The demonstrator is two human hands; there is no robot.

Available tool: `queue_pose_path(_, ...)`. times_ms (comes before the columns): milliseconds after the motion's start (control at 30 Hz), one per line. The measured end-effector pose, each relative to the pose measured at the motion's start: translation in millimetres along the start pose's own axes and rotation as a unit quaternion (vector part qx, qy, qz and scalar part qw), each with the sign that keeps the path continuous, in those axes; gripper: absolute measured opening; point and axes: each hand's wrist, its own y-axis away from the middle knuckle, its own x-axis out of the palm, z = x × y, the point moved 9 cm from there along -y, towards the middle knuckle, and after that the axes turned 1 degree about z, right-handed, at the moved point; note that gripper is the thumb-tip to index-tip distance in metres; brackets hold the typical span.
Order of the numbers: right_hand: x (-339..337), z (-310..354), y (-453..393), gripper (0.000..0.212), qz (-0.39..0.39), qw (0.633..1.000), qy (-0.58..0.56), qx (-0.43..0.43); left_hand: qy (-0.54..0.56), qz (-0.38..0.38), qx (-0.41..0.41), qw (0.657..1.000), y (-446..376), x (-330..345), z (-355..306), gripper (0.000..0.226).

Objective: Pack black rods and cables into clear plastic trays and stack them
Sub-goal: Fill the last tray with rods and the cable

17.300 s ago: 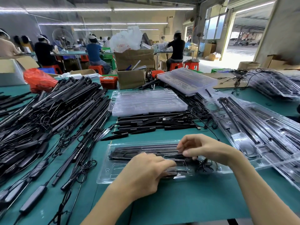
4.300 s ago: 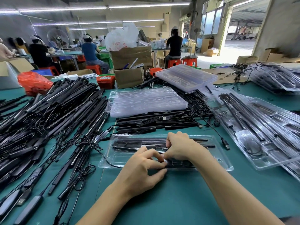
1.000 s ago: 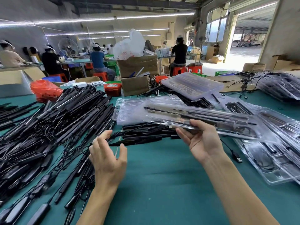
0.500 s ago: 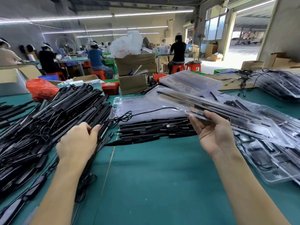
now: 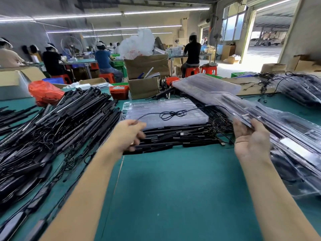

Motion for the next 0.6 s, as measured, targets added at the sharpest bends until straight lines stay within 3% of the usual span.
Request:
queue_pose_path(67,-13,2,-10,0.01,-0.036,0.999,0.002,-0.007,0.093,0.02,0.031,0.995,-2,23,-3,0.052)
queue_pose_path(167,-32,9,-25,0.009,-0.09,0.995,-0.009,-0.03,0.084,0.021,0.096,0.992,3,38,2,0.077)
queue_pose_path(267,-38,15,-34,0.016,-0.1,0.994,0.013,-0.043,0.035,0.001,0.14,0.99,10,41,14,0.071)
queue_pose_path(433,-54,20,-47,0.061,-0.122,0.97,0.211,0.01,-0.027,-0.07,0.161,0.984,24,32,46,0.066)
queue_pose_path(600,-55,16,-57,0.053,-0.112,0.965,0.216,0.101,-0.026,-0.139,0.17,0.975,27,21,56,0.049)
